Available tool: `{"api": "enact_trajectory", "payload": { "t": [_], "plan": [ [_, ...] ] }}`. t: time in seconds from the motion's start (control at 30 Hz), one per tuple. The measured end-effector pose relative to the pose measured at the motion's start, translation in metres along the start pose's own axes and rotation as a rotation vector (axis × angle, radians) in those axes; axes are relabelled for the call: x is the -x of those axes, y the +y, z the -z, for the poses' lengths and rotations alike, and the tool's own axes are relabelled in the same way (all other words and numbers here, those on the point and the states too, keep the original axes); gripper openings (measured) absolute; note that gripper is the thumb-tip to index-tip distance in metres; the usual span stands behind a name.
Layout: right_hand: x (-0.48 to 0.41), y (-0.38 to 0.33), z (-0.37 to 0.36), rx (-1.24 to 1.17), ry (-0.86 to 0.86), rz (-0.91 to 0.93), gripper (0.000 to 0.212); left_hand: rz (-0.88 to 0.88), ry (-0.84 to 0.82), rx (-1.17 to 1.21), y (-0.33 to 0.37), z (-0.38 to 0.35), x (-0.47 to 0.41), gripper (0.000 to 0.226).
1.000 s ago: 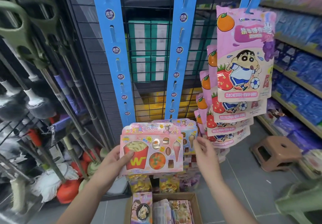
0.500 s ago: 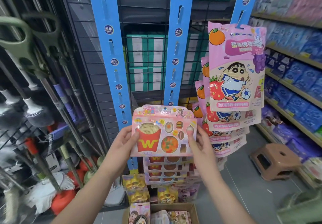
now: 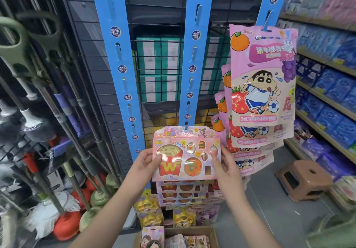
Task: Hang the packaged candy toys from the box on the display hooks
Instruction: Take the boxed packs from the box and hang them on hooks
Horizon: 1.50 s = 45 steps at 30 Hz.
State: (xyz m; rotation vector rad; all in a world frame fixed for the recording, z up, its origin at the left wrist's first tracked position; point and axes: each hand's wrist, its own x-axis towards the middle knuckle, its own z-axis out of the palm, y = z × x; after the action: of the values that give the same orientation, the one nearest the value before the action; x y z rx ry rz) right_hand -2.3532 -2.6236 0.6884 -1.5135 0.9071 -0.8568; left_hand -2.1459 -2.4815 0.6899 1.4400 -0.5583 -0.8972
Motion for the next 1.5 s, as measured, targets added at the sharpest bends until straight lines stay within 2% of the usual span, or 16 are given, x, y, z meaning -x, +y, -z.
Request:
{"api": "enact_trajectory", "payload": {
  "t": [0.13,0.3,0.43,0.53,0.63,0.73,0.87,1.0,1.1,1.2,1.5],
  "plan": [
    [-0.004,0.007,0.002,0.028,-0.002,-0.010,0.043,0.001,0.015,-0.063,-0.006,0.001,0.000,0.034],
    [-0.006,0.017,0.004,0.097,0.020,-0.018,0.043,-0.118,0.108,-0.489,-0.013,0.000,-0.002,0.033],
    [-0.006,0.018,0.001,0.200,0.027,0.042,0.036,-0.151,0.086,-0.665,-0.013,0.005,-0.009,0.045],
    [-0.003,0.027,0.005,0.290,0.012,0.036,0.040,-0.163,0.069,-0.819,-0.012,0.007,-0.005,0.058],
    [0.005,0.038,0.012,0.490,-0.019,0.053,0.041,-0.114,0.062,-0.954,-0.022,0.011,0.004,0.072],
    [0.018,0.056,0.021,0.715,-0.132,0.014,0.049,-0.061,0.025,-1.143,-0.043,0.015,0.016,0.073],
    [0.040,0.082,0.029,0.987,-0.366,-0.001,0.057,-0.003,-0.080,-1.363,-0.078,0.011,0.032,0.065],
    [0.064,0.102,0.030,1.128,-0.540,0.038,0.062,0.065,-0.201,-1.539,-0.112,-0.001,0.052,0.061],
    [0.080,0.119,0.028,1.174,-0.634,0.026,0.067,0.144,-0.283,-1.601,-0.139,-0.008,0.067,0.061],
    [0.093,0.133,0.029,1.200,-0.675,0.026,0.061,0.196,-0.327,-1.619,-0.158,-0.010,0.079,0.058],
    [0.117,0.154,0.018,1.197,-0.653,-0.085,0.059,0.227,-0.406,-1.622,-0.184,0.001,0.090,0.061]
  ]
}}
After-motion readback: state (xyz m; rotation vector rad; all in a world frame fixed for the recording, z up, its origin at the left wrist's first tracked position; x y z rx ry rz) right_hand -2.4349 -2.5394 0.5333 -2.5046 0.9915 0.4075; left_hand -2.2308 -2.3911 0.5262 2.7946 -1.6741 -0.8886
